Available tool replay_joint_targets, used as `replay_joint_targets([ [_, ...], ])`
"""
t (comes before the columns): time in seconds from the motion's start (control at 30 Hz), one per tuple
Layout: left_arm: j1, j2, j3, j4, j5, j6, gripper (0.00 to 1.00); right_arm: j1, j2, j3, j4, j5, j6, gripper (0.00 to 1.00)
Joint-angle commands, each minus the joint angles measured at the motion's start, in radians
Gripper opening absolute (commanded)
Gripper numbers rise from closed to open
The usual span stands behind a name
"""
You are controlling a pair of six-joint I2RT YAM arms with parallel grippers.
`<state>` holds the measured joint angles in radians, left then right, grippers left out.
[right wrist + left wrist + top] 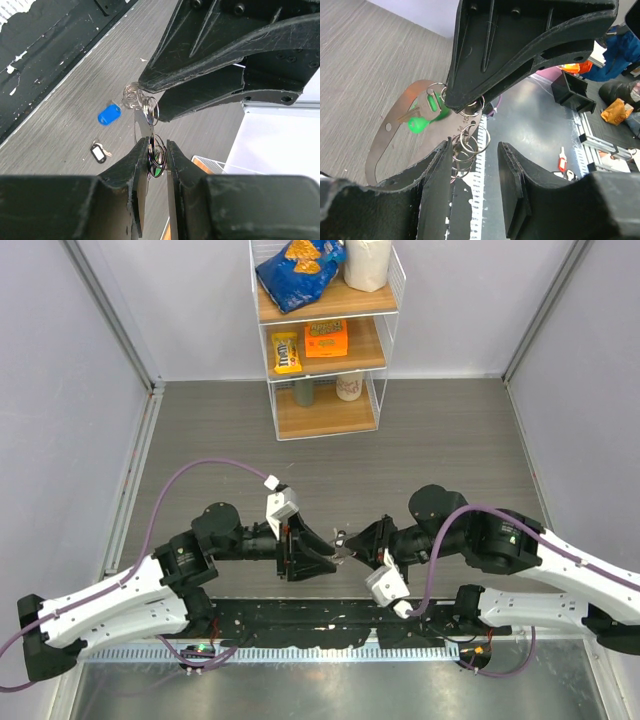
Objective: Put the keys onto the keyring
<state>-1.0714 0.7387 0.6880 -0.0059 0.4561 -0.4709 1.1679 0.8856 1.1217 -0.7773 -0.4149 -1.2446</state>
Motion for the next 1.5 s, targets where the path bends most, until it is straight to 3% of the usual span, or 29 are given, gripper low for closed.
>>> replay_joint_targets([
  [0.0, 0.002, -0.002, -0.001, 0.083, 0.055, -0.026, 0.47, 0.036, -0.01, 0.072, -0.005, 0.048, -0.046, 0.05],
  [0.67, 0.002, 0.033, 0.013, 0.144, 0.098, -0.049, 0.47, 0.065, -0.03, 0.046, 0.013, 0.056, -0.026, 0.05],
  [1.13, 0.001, 0.031, 0.005, 0.207, 0.145, -0.087, 0.18, 0.067, -0.051, 0.012, 0.032, 0.087, -0.021, 0.05],
  [1.27, 0.002, 0.044, 0.007, 0.214, 0.141, -0.094, 0.18, 0.067, -0.054, 0.012, 0.033, 0.09, -0.016, 0.05],
  [1.47, 0.001, 0.03, 0.005, 0.185, 0.09, -0.087, 0.33, 0.065, -0.066, 0.013, 0.061, 0.108, 0.035, 0.05],
])
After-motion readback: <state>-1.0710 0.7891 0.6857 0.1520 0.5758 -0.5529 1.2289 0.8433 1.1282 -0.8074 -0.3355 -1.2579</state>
